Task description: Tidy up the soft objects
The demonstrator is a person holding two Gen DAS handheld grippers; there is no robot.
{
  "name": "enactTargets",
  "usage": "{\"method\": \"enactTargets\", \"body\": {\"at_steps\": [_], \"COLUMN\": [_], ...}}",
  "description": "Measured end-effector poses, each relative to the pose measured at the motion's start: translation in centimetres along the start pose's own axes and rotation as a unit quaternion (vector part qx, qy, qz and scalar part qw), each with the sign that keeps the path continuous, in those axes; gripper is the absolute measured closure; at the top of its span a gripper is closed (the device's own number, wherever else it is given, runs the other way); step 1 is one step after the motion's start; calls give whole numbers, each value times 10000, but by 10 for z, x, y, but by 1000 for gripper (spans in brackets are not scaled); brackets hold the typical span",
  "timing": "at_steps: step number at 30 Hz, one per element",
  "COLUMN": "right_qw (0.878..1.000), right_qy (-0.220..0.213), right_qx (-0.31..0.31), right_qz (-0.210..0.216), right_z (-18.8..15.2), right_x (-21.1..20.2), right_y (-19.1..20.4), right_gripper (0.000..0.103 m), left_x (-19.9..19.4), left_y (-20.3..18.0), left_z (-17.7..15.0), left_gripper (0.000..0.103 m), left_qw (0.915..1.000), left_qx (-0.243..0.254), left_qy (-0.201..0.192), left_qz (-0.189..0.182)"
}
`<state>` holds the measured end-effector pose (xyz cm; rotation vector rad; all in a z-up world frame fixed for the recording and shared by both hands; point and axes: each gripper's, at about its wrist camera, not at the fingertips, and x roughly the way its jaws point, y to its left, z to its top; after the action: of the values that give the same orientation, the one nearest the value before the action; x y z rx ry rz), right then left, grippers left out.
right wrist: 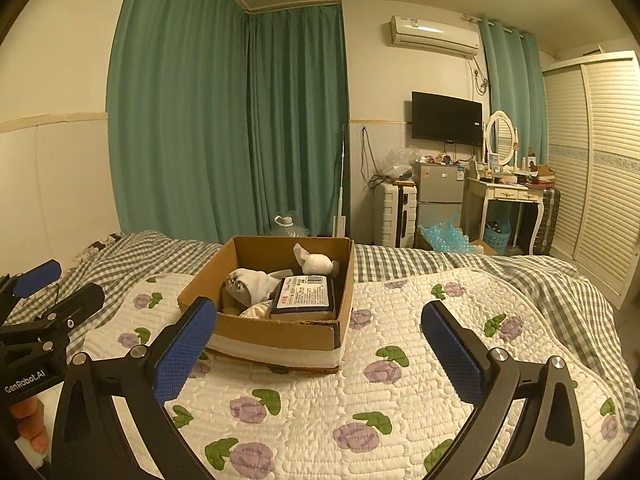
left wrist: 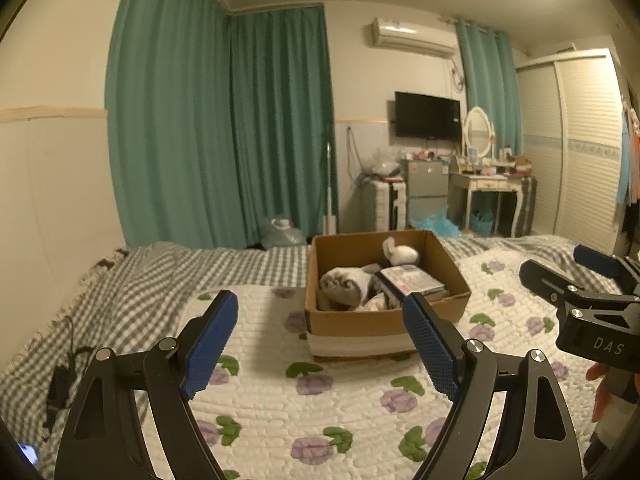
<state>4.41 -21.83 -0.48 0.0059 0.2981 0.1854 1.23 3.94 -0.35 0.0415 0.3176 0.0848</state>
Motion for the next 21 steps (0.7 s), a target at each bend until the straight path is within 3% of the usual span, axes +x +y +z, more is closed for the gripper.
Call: {"method": "enactTargets", "body": {"at_steps": [21], "right_qw": [10000], "right_qy": [48], "right_qx": [-44], "right_qz": [13], "right_z": [-1], "right_x": [2], "right_y": [2], "right_gripper": [0], "left_x": [0], "left_y": [0], "left_z": [0], "left_gripper": [17], "left_qw": [10000], "left_qx": [50], "left_qy": [28], "left_qz": [11]}}
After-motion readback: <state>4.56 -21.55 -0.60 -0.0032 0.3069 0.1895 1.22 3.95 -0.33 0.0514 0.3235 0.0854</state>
